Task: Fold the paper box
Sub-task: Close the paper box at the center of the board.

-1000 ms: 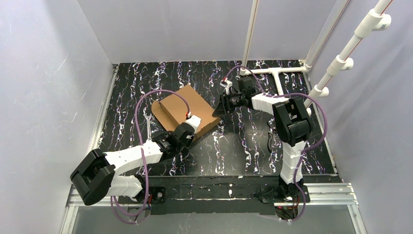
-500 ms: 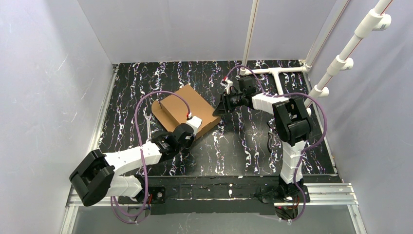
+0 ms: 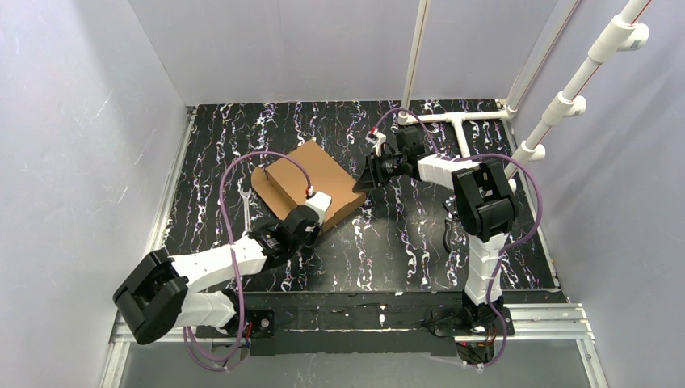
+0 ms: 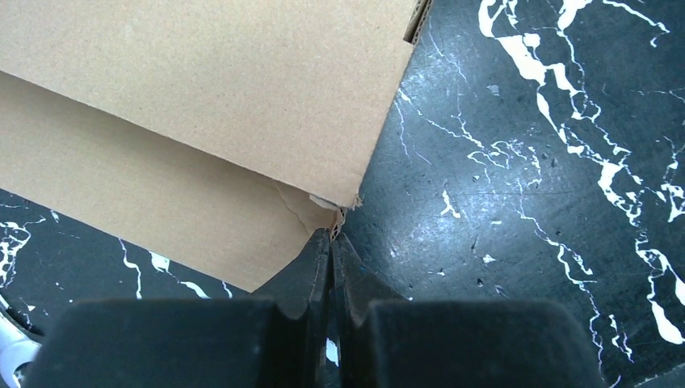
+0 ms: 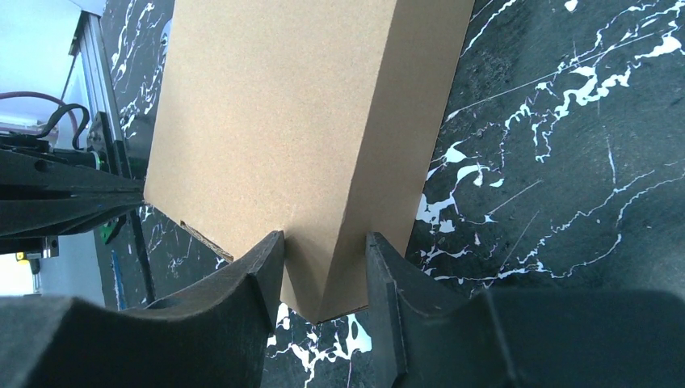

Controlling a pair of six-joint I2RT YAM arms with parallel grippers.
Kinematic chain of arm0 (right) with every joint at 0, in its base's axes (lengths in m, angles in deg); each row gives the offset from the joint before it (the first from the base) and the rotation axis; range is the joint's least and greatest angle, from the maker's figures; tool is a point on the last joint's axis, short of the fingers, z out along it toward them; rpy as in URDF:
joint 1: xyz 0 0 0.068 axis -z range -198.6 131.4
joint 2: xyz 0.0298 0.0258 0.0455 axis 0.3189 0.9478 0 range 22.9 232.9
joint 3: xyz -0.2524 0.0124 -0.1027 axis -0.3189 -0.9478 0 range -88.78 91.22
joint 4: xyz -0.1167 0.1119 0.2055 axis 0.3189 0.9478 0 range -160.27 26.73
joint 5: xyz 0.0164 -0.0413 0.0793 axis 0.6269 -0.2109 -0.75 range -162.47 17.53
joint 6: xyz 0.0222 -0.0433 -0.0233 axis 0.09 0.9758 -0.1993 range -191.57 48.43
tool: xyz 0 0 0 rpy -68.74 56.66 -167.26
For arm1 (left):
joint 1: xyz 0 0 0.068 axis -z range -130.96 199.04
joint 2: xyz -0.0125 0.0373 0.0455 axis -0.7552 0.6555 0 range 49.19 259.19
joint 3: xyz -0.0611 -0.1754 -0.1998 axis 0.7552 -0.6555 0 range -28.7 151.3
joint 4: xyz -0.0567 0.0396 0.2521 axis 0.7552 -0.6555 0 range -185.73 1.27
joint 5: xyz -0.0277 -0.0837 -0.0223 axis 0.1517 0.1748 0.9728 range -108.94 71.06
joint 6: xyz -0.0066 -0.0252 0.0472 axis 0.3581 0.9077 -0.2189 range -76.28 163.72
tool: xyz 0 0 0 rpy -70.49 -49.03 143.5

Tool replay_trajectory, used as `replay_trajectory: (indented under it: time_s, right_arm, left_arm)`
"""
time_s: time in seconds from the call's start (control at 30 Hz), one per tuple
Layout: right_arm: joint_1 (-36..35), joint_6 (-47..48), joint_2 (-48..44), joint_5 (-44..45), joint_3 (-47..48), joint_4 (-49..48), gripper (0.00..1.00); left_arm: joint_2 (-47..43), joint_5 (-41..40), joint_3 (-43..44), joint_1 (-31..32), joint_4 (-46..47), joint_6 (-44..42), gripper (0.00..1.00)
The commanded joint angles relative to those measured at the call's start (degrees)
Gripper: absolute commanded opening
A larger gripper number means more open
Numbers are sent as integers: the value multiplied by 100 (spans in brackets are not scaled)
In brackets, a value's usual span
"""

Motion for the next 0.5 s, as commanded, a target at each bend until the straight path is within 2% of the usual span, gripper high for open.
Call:
replay_trajectory:
  time_s: [0.0,0.47]
  right_arm:
    - [-136,190,315,219,1,317,46]
    - [-223,197,342,236,1,324,46]
  left_arm:
    - [-344,242,-36,-38,773,-70,0]
    - [-579,337,-204,-312,1055,278,0]
